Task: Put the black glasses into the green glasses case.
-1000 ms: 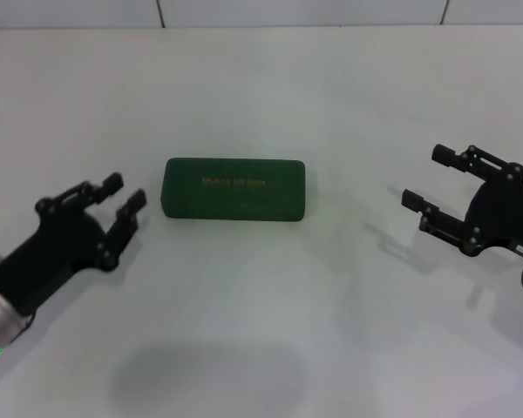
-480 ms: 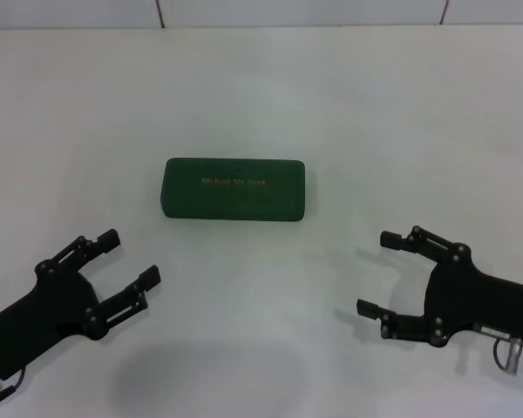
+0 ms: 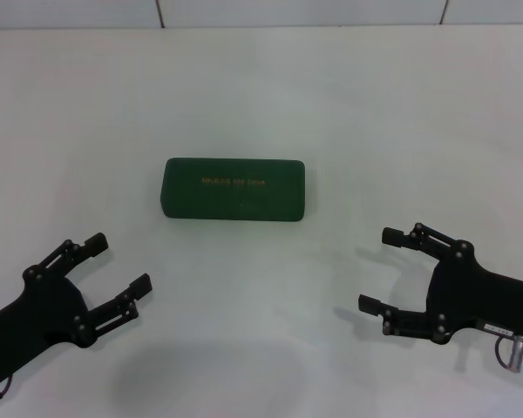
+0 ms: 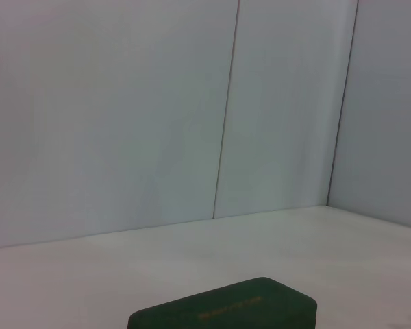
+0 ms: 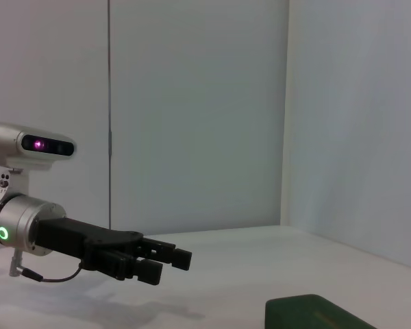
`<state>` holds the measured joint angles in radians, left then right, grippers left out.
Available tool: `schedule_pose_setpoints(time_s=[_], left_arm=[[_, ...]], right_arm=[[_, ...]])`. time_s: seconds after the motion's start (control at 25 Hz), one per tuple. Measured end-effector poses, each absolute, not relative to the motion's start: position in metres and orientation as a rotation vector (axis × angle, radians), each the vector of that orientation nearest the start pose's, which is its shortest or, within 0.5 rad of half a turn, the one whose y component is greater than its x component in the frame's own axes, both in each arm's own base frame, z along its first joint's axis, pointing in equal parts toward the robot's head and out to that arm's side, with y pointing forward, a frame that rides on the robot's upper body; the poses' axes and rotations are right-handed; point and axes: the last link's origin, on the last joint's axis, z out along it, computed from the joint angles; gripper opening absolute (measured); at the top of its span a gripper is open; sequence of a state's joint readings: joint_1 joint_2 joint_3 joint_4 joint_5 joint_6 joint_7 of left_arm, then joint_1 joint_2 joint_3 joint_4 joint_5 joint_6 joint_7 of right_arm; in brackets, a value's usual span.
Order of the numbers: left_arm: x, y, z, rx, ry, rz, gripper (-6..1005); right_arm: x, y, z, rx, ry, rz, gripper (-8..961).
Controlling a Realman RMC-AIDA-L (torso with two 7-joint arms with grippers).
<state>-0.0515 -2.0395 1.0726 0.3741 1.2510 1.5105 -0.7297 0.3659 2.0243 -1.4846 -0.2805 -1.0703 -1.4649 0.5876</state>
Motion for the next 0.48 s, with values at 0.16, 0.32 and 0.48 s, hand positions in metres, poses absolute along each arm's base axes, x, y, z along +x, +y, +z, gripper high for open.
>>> schedule_pose_setpoints(time_s=[0.16, 0.32, 0.48], left_arm=[[-0.3589, 0.1922, -0.0125, -2.255, -0.578, -0.823, 875], [-0.3591, 0.1939, -0.0109, -2.258, -0.575, -0.822, 875], [-0.3586, 0.1949, -0.0096, -2.259, -0.565, -0.820, 875]], right_arm=[[0.2845, 0.2586, -0.0602, -2.609, 0.140, 0.878, 888], [0.2833, 0.2606, -0.0603, -2.608, 0.134, 0.876, 888], [0.2830, 0.2609, -0.0606, -2.609, 0.136, 0.877, 888]])
